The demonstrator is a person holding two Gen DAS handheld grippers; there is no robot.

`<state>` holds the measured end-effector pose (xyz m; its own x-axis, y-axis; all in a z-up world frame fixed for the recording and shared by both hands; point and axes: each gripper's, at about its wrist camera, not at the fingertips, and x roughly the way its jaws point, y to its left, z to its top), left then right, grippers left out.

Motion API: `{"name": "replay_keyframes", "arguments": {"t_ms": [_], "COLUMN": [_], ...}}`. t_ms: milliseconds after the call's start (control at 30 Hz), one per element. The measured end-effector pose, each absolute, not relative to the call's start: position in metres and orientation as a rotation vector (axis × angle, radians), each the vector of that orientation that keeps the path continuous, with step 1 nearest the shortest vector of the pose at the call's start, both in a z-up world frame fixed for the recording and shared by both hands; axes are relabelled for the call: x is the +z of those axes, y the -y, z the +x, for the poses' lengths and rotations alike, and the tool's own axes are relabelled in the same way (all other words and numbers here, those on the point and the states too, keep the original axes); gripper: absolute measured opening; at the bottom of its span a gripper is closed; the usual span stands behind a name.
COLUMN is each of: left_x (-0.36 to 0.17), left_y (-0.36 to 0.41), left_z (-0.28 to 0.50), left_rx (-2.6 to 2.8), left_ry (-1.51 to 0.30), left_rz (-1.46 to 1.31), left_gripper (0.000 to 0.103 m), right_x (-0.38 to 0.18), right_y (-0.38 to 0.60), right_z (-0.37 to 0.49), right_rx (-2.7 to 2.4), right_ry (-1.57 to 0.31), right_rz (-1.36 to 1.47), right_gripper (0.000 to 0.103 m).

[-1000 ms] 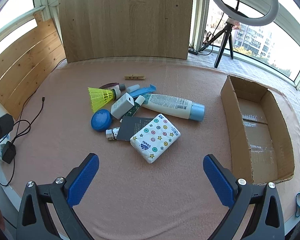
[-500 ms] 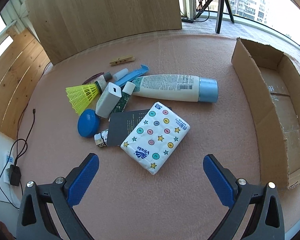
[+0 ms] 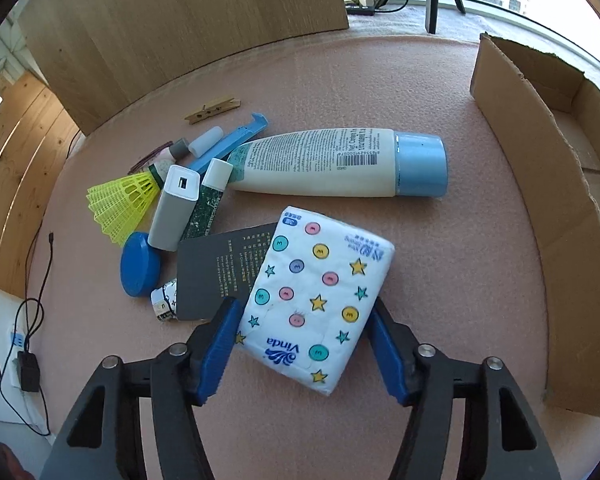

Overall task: Organize objects
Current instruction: 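Close the right gripper on the Vinda tissue pack and lift it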

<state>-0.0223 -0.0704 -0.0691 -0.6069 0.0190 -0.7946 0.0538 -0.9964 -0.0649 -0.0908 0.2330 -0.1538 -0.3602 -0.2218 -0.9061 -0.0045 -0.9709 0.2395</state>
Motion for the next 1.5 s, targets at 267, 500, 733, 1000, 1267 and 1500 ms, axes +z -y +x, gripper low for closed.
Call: {"name": "replay_keyframes", "arguments": {"t_ms": [267, 500, 733, 1000, 1267, 1500], "left_x": [-0.098, -0.132, -0.151, -0.154, -0.156, -0.175], "left_y": [0.057, 0.027, -0.002, -0.002, -0.006, -0.027], "left_z": [-0.002, 0.028, 0.052, 0.040, 0.041, 0.043], "left_rx": [-3.138, -3.494, -3.663, -3.724, -3.712, -3.578], "left_ry": [0.164, 0.628, 0.990, 1.080, 1.180, 1.478], "left_rz": [1.329, 1.364, 1.440, 1.566, 1.726, 1.802], "left_gripper": [0.103, 0.101, 0.086, 0.071, 0.071, 0.072], "right_x": [-0.145, -0.150, -0.155, -0.154, -0.148, -0.145], "right_y": [-0.179, -0.132, -0.136, -0.144, -0.167, -0.178], "right_z": [-0.036, 0.036, 0.064, 0.073, 0.079, 0.091], "right_rx": [-2.037, -1.448, -1.319, -1.380, -1.336, -1.283], "right_ry": [-0.349, -0.783, -1.045, -0.942, -0.892, -0.911], "right_rz": [1.428, 1.142, 0.966, 0.967, 0.971, 0.951], "right_gripper": [0.051, 0.050, 0.065, 0.064, 0.050, 0.048]}}
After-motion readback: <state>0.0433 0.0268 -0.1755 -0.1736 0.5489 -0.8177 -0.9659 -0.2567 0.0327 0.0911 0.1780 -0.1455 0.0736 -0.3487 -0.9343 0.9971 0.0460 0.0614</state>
